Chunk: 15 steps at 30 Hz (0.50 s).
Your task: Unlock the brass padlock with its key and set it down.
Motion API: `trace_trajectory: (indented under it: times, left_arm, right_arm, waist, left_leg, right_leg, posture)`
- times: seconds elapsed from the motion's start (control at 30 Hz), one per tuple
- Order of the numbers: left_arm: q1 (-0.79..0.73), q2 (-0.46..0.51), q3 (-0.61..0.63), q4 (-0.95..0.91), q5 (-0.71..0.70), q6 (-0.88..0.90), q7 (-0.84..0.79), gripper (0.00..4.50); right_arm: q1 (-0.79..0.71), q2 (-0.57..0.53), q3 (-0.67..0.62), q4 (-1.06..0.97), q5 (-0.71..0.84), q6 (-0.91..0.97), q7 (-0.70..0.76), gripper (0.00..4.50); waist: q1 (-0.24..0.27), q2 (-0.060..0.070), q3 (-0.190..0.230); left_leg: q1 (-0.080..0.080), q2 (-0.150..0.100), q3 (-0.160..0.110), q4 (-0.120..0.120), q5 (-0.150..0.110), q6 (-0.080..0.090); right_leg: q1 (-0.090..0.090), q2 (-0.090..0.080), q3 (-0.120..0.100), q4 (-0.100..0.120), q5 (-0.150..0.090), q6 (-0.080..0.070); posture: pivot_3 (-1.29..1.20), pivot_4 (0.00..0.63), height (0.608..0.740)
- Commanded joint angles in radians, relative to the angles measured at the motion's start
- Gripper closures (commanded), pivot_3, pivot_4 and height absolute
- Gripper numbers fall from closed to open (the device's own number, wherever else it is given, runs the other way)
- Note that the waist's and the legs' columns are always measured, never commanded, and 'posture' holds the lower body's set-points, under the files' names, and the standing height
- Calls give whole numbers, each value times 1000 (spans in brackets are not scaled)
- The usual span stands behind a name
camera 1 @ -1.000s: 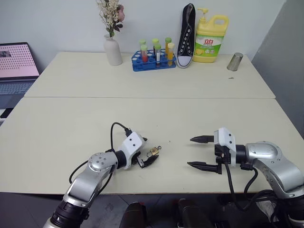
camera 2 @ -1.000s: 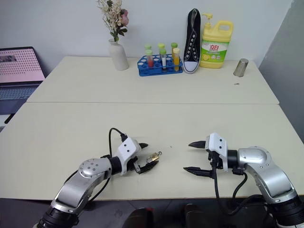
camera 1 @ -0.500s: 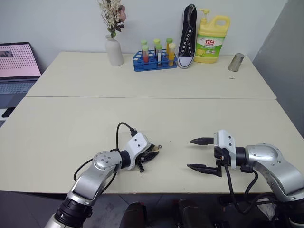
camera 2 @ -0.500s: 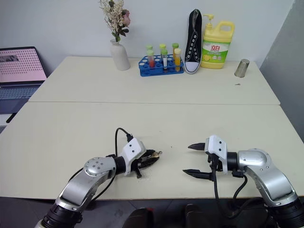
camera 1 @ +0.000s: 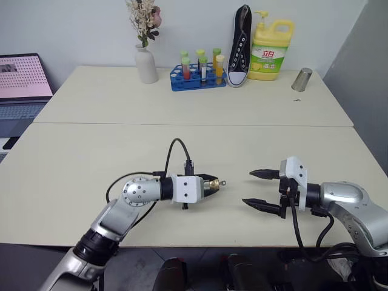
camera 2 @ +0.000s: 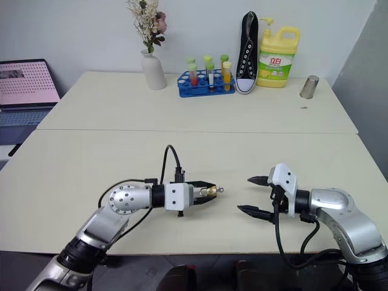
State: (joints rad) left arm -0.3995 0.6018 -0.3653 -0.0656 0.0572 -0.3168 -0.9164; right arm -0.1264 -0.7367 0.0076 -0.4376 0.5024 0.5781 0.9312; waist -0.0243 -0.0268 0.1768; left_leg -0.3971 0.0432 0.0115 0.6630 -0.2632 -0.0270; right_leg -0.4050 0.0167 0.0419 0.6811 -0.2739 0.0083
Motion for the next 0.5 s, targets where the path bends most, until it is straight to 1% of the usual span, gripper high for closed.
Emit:
trace_trajectory:
  times: [0.03, 0.17, 0.23, 0.4, 0.5]
  left_arm:
    - [-96, -5, -5, 120, 105, -300, 56, 3537]
    - [-179, -1, -5, 267, 223, -579, 149, 3537]
    - [-197, -3, 1, 299, 263, -660, 195, 3537]
    - [-214, -12, 11, 336, 320, -732, 271, 3537]
    - [-214, -12, 15, 337, 340, -734, 302, 3537]
  right_arm:
    - [2, 19, -62, -71, 96, 68, -39, 0]
    - [-26, 49, -82, -101, 183, 146, -89, 0]
    - [-46, 66, -75, -105, 213, 177, -110, 0]
    - [-102, 110, -51, -86, 256, 229, -151, 0]
    - [-133, 120, -20, -56, 248, 235, -138, 0]
  waist:
    - [0, 0, 0]
    - [0, 0, 0]
    - [-2, 0, 0]
    - [-2, 0, 0]
    - [-2, 0, 0]
  left_leg:
    - [0, 0, 0, 0, 0, 0]
    - [-1, 0, -1, 0, 0, 0]
    - [-1, 0, 0, 0, 0, 0]
    - [-1, 0, 0, 0, 0, 0]
    - [-1, 0, 0, 0, 0, 0]
  right_leg:
    - [0, 0, 0, 0, 0, 0]
    - [0, 0, -1, 0, 2, -3]
    - [0, 0, 0, 0, 2, -3]
    - [0, 0, -1, 0, 2, -3]
    - [0, 0, -1, 0, 2, -3]
  posture:
    - [0, 150, 740]
    - [0, 150, 740]
    - [0, 150, 740]
    - [0, 150, 740]
    - [0, 150, 740]
